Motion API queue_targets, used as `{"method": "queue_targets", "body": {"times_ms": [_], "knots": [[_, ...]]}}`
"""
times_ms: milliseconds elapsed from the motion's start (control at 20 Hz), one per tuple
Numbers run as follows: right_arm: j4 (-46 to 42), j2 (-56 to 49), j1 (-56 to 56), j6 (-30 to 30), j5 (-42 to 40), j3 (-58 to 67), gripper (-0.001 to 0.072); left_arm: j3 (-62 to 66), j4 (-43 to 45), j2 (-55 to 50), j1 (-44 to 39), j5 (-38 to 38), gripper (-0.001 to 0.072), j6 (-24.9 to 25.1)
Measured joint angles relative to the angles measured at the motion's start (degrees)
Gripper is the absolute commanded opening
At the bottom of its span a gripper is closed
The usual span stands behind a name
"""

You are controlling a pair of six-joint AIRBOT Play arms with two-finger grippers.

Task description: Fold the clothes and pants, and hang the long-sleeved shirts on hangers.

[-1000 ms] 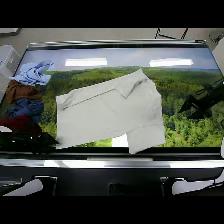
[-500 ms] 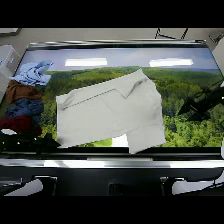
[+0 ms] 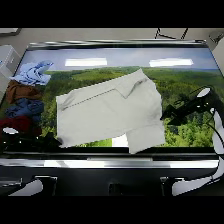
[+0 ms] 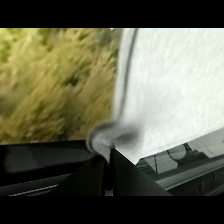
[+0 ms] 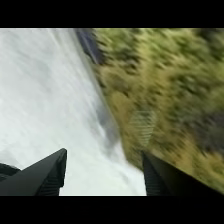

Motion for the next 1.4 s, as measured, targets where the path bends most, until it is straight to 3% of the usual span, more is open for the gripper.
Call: {"method": "queue_targets", "body": {"times_ms": [50,100,200,500,700,850,1000,1400], "knots": [[1.03,-0.74,0.50,-0.35,-0.83,-0.28,0.0530,0.02,-0.11,0.55,-0.02,-0.09,0.0022,0.00],[1.79,-1.42,0.90,-0.50,-1.36,-0.46,0.0414,0.04,-0.28,1.09,-0.09,-0.15,0.0022,0.02],[2.86,-2.62,1.90,-0.81,-2.08,-0.72,0.0038,0.09,-0.76,2.10,-0.09,-0.24,0.0022,0.02],[4.44,0.57,3.41,-3.13,-0.96,5.84,0.0042,9.16,-5.49,7.04,-0.13,-0.46,0.0020,0.04],[5.27,10.54,2.93,-5.64,-4.90,23.87,0.0043,35.28,-12.22,13.20,-0.20,3.32,0.0022,0.11],[3.48,21.55,2.75,-9.01,-13.79,37.03,0.0043,58.62,-13.49,15.54,-0.22,9.16,0.0022,0.33],[-1.14,33.29,2.60,-10.64,-20.68,42.10,0.0043,74.44,-12.31,17.64,-0.13,11.93,0.0022,0.28],[-7.82,50.47,2.56,-8.22,-25.16,44.85,0.0043,84.06,-12.24,24.33,-0.13,15.26,0.0021,-2.03]]}}
